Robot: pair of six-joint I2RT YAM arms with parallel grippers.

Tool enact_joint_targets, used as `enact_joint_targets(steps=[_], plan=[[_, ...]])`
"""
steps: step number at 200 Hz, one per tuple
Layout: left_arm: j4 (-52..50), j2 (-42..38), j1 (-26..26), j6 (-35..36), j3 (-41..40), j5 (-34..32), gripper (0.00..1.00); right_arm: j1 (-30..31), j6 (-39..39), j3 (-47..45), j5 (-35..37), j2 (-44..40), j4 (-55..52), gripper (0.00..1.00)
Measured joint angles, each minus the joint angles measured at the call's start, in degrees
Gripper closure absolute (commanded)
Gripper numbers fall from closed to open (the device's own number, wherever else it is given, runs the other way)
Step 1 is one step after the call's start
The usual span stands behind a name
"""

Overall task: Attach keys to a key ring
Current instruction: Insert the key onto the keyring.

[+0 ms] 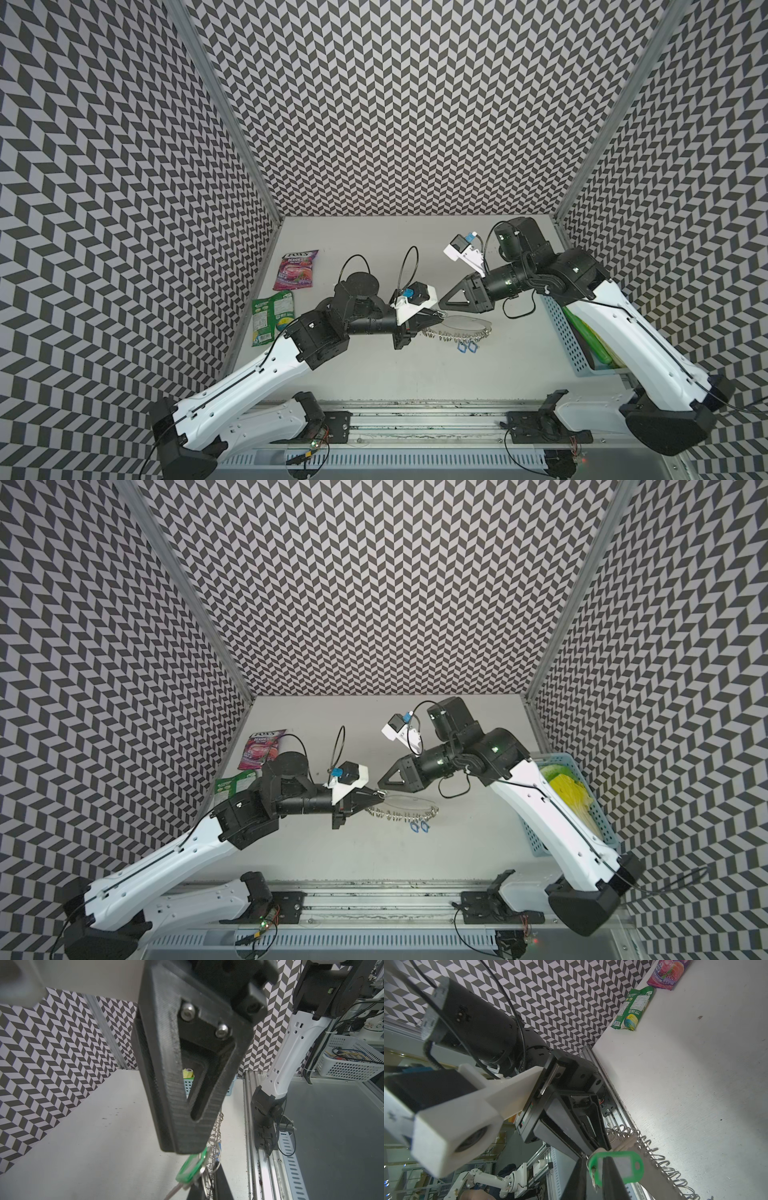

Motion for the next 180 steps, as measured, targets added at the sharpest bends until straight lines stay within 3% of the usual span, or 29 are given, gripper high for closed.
enact_joint_targets(steps=[81, 127, 180], plan=[[-0.37, -0.02, 0.5, 0.2, 0.0, 0.22, 1.0, 0.85, -0.9, 0.07, 0.13, 0.76, -2.32, 0.82], [-0.57, -0.02, 0.66, 0.24, 0.0, 0.37, 1.0, 1.11, -1.01, 0.33, 0.17, 0.85, -2.45, 1.0], [-0.92, -0.04, 0.74, 0.44, 0.0, -1.2, 1.0, 1.11, -0.39, 0.33, 0.26, 1.11, -2.32, 1.0]])
